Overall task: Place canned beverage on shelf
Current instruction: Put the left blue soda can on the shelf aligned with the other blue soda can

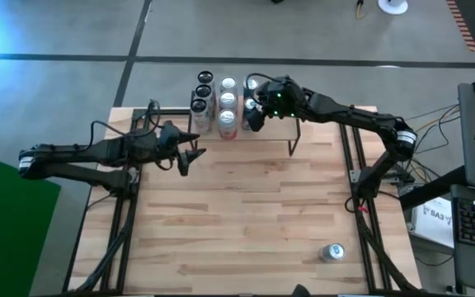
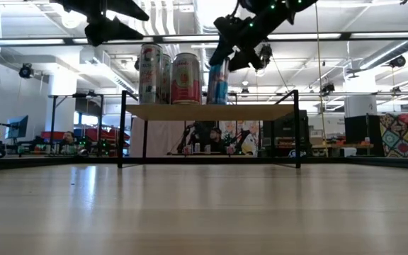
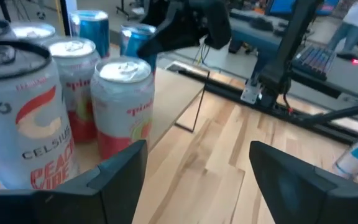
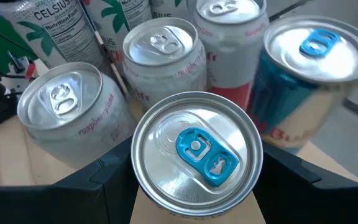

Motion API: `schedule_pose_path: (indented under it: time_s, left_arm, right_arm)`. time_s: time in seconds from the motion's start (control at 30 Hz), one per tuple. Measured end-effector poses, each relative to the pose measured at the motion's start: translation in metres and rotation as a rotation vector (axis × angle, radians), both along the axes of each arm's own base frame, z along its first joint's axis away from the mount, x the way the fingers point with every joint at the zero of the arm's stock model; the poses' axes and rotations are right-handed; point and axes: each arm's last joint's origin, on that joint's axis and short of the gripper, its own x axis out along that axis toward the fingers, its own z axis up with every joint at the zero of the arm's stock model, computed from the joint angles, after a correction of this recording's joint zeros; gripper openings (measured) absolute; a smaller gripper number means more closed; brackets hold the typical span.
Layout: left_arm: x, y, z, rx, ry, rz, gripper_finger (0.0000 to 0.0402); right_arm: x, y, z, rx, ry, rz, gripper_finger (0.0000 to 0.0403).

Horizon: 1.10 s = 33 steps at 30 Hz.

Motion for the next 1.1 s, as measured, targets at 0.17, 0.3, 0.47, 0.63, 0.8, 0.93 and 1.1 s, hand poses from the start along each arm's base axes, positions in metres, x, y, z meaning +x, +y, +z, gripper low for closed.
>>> schedule_pose_path:
  time_s: [0.17, 0.3, 0.47, 0.63, 0.8, 0.93, 1.1]
  left_arm:
    - [0.0, 0.005, -0.003, -0.011, 0.023, -0.012, 0.0263]
    - [0.0, 0.007, -0.002, -0.01, 0.024, -0.011, 0.0259]
    - [-0.001, 0.008, -0.002, -0.002, 0.027, -0.011, 0.0258]
    - [-0.001, 0.008, -0.003, -0.003, 0.037, -0.011, 0.0258]
    - [-0.002, 0.008, -0.006, -0.015, 0.068, -0.009, 0.0258]
    - [-0.002, 0.008, -0.008, -0.021, 0.078, -0.007, 0.0258]
    - [-0.002, 0.008, -0.008, -0.022, 0.078, -0.006, 0.0258]
  right_arm:
    - [0.009, -0.008, 0.005, -0.028, 0.036, 0.017, 0.0247]
    - [0.012, -0.017, 0.011, -0.023, 0.112, 0.014, 0.0247]
    - [0.018, -0.022, 0.018, -0.025, 0.17, 0.025, 0.0247]
    - [0.024, -0.025, 0.022, -0.02, 0.17, 0.025, 0.0247]
    - [0.023, -0.025, 0.019, -0.001, 0.166, -0.008, 0.0247]
    - [0.021, -0.027, 0.018, 0.011, 0.161, -0.023, 0.0257]
    - [0.022, -0.029, 0.02, 0.002, 0.14, -0.028, 0.028]
